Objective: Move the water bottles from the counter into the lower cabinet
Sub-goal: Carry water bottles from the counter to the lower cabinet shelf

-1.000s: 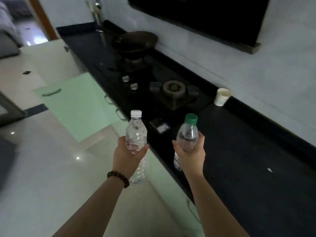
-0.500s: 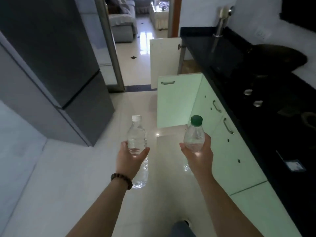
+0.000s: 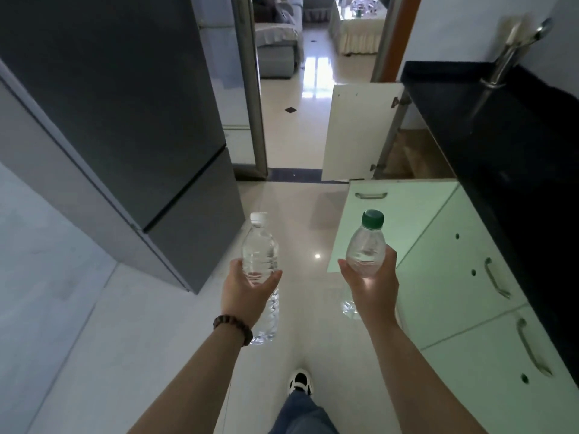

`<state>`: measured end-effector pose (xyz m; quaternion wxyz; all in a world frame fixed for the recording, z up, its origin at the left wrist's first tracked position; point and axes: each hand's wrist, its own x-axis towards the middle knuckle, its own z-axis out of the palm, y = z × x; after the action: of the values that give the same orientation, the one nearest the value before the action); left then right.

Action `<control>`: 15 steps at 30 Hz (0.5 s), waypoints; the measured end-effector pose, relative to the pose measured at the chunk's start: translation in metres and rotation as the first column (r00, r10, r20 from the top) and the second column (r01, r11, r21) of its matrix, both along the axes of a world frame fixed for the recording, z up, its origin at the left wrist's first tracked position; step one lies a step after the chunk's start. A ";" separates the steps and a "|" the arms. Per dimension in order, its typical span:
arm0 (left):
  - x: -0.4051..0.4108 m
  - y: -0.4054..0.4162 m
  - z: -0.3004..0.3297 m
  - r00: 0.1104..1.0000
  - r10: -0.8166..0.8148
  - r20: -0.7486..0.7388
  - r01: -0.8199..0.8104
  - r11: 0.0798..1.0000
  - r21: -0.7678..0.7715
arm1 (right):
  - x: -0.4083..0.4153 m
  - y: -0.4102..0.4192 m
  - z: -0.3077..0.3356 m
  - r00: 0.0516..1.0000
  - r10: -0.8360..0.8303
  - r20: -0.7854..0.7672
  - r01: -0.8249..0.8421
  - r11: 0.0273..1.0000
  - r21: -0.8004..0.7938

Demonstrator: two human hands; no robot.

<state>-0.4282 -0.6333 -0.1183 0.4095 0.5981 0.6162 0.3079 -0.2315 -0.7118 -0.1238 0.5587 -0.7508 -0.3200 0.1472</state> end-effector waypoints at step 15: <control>0.129 0.265 0.006 0.982 -0.183 0.045 0.184 0.983 -0.024 | 0.096 0.251 0.008 0.997 -0.064 -0.051 0.065 0.997 0.035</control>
<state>-0.2993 -0.3680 -0.1125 0.4577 0.6399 0.5537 0.2730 -0.1353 -0.4608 -0.1159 0.5847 -0.7465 -0.2841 0.1420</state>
